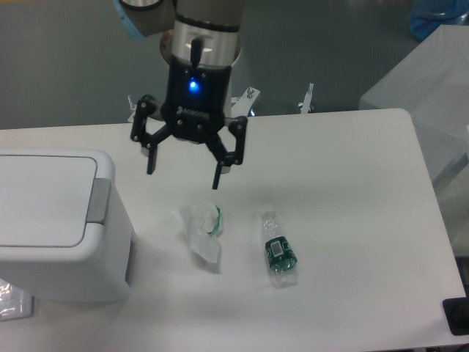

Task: Open the trash can
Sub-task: 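Lower the gripper onto the trash can lid edge, then press down on the lid edge with the gripper to flip it open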

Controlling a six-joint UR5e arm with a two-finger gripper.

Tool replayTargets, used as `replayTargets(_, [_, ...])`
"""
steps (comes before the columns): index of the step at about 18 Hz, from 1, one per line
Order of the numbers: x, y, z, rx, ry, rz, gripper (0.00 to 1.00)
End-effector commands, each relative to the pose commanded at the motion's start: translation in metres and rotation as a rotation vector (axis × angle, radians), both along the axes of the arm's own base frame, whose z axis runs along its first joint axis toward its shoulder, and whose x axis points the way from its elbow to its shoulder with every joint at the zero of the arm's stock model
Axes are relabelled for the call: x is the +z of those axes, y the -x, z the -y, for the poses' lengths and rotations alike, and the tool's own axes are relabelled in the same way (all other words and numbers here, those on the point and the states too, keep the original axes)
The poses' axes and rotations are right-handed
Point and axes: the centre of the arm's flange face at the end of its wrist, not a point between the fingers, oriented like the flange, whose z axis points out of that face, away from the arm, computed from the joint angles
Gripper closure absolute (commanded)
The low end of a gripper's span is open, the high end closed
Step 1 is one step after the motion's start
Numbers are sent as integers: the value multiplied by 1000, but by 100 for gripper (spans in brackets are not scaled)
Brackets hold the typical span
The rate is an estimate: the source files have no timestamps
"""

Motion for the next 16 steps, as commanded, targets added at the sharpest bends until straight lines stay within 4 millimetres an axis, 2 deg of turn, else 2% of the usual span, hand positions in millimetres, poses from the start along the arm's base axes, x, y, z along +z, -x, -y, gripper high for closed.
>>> replayTargets(2, [-6,0,-4,43,9,38,0])
replayTargets(5, [-18,-13,-15,29,26,60,0])
replayTargets(9, [-26,-16,-17,85,38,110,0])
replayTargets(12, [-35,-29,-21,66,46,111,0])
replayTargets(16, [-45,-34,-21,62,59,120,0])
